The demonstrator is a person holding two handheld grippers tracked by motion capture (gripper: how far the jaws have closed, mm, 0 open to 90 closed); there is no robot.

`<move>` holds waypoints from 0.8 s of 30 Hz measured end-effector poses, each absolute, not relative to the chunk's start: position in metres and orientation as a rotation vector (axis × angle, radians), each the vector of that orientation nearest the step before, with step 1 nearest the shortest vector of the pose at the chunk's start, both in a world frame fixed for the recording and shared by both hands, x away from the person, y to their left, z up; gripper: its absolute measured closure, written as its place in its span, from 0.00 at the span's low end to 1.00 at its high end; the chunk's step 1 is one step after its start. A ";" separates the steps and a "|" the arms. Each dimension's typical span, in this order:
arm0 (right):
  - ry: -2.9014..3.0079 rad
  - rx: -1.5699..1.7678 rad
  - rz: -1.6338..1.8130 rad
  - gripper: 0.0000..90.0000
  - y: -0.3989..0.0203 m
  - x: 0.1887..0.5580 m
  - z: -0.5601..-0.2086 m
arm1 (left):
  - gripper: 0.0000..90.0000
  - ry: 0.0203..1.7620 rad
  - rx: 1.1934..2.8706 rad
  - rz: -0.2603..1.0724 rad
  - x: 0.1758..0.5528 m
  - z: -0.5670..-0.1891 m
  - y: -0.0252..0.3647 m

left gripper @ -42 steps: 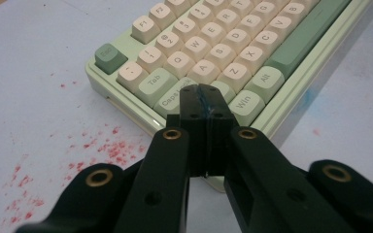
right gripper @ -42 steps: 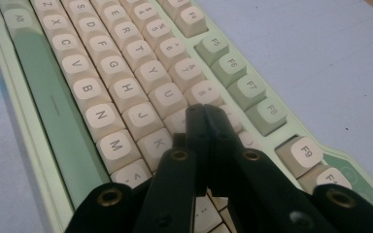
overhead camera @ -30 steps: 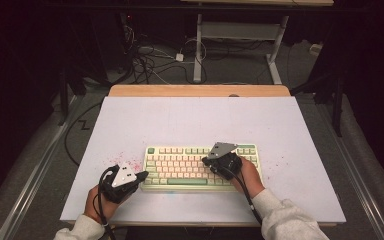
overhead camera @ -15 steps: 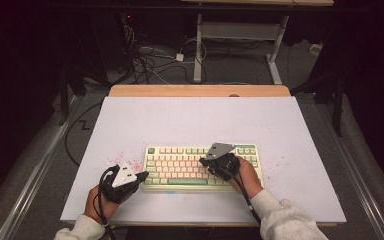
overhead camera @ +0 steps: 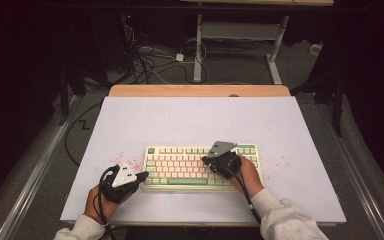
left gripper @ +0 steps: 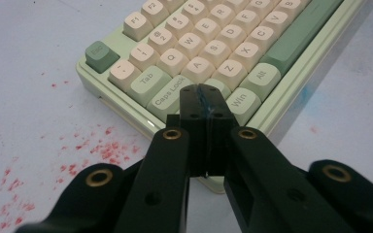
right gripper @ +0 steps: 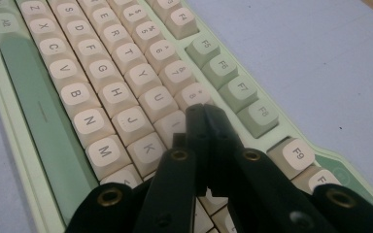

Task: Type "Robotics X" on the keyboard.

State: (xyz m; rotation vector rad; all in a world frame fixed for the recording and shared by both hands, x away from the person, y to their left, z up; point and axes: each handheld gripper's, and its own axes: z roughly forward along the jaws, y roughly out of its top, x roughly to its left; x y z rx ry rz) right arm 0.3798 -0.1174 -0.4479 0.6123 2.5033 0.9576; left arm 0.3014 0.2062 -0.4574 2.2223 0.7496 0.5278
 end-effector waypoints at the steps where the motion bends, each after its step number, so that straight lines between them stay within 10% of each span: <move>1: 2.503 0.614 0.957 1.00 -0.117 0.380 -0.448 | 0.97 0.751 2.221 0.528 0.301 -0.457 0.206; 24: 2.518 0.608 0.928 1.00 -0.115 0.377 -0.450 | 0.97 0.747 2.224 0.525 0.301 -0.457 0.206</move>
